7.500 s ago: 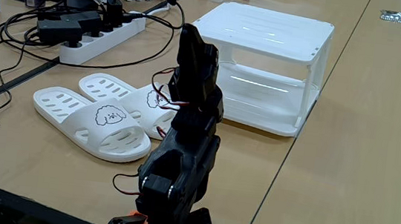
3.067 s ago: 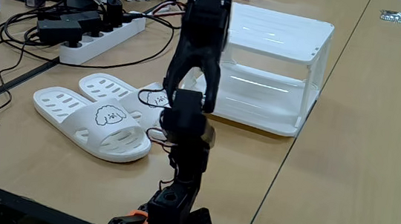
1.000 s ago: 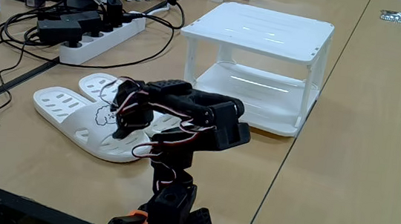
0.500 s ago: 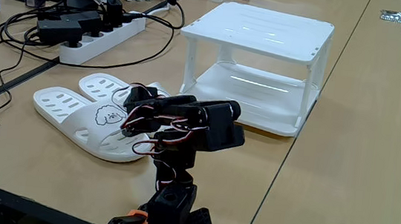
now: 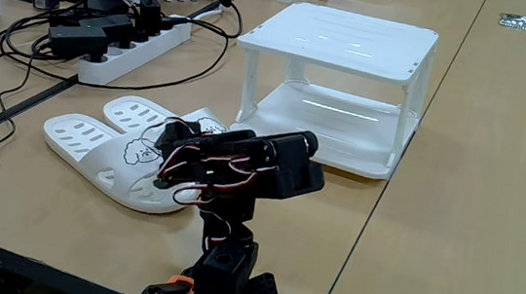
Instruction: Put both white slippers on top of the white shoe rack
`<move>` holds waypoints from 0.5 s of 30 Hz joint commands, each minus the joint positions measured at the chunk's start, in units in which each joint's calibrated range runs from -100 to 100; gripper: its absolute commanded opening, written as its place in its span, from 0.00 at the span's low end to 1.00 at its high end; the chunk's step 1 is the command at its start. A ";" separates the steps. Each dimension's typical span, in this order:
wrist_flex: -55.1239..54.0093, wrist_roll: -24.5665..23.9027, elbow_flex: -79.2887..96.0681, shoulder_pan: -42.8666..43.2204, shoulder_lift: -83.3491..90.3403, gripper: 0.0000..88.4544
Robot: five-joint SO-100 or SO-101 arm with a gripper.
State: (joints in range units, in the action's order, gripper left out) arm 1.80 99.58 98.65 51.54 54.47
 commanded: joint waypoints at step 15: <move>-10.09 0.42 0.17 0.36 -3.95 0.23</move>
State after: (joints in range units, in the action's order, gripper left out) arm -3.43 99.58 98.65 51.54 53.15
